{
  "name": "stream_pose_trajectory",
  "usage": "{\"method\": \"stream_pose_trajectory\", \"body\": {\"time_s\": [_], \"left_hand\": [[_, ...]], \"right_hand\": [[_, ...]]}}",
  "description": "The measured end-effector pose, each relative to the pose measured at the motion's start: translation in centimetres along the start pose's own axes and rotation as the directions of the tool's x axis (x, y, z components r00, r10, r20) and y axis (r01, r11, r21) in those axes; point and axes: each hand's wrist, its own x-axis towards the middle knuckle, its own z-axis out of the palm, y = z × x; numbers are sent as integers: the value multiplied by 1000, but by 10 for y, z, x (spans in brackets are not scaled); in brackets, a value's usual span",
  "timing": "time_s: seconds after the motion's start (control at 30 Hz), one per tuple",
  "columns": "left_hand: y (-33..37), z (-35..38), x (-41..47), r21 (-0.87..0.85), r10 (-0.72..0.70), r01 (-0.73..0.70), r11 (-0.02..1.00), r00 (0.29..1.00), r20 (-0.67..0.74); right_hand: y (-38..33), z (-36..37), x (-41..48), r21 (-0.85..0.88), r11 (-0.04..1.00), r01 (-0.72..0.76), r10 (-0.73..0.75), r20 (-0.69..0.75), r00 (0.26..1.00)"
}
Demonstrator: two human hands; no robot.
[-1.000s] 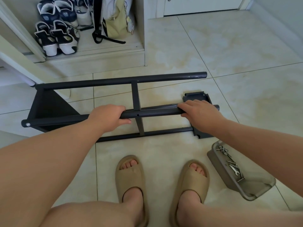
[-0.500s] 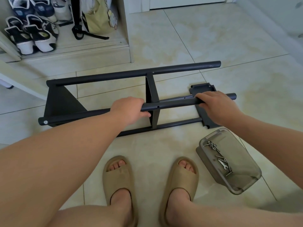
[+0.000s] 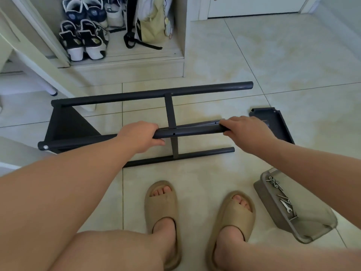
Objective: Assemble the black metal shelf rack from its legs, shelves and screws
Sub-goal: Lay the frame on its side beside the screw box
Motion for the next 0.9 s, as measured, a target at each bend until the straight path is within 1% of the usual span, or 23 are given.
{"method": "stream_pose_trajectory", "body": {"time_s": [0.13, 0.27, 0.33, 0.37, 0.4, 0.43, 0.5, 0.53, 0.6, 0.7, 0.8, 0.83, 0.9], "left_hand": [[-32, 0, -14, 21, -51, 51, 998, 998, -26], [-30, 1, -14, 44, -60, 62, 997, 997, -41], [-27, -1, -17, 22, -82, 82, 996, 997, -15], [-27, -3, -19, 17, -76, 77, 997, 997, -27], [-25, -6, -21, 30, -50, 52, 998, 995, -85], [-23, -9, -23, 55, -9, 20, 998, 982, -188], [-11, -20, -25, 98, 95, -60, 993, 910, -404], [-2, -26, -25, 113, 155, -115, 987, 869, -470], [23, -33, -23, 159, 295, -249, 955, 806, -513], [76, -34, -16, 262, 521, -450, 854, 728, -447], [133, -23, -7, 327, 673, -588, 740, 650, -354], [152, -18, -4, 337, 700, -614, 714, 642, -313], [186, -2, 4, 312, 727, -661, 683, 659, -194]], "right_hand": [[-32, -3, 15, -35, 999, -5, 7, 61, 998], [-37, -10, 14, -77, 996, -44, 51, 93, 994], [-37, -11, 12, -97, 995, -37, 46, 97, 994], [-38, -10, 10, -92, 995, -32, 41, 98, 994], [-38, -9, 8, -78, 997, -27, 35, 99, 994], [-36, -7, 4, -61, 998, -21, 27, 94, 995], [-28, -4, -12, -38, 999, -13, 15, 58, 998], [-22, -3, -24, -47, 999, -17, 19, 41, 999], [-5, 0, -51, -89, 995, -55, 58, 29, 998], [27, 11, -88, -111, 981, -158, 165, 49, 985], [61, 28, -122, -98, 967, -234, 243, 91, 966], [72, 35, -133, -103, 963, -249, 261, 124, 958], [94, 51, -151, -91, 954, -286, 299, 193, 935]]}}
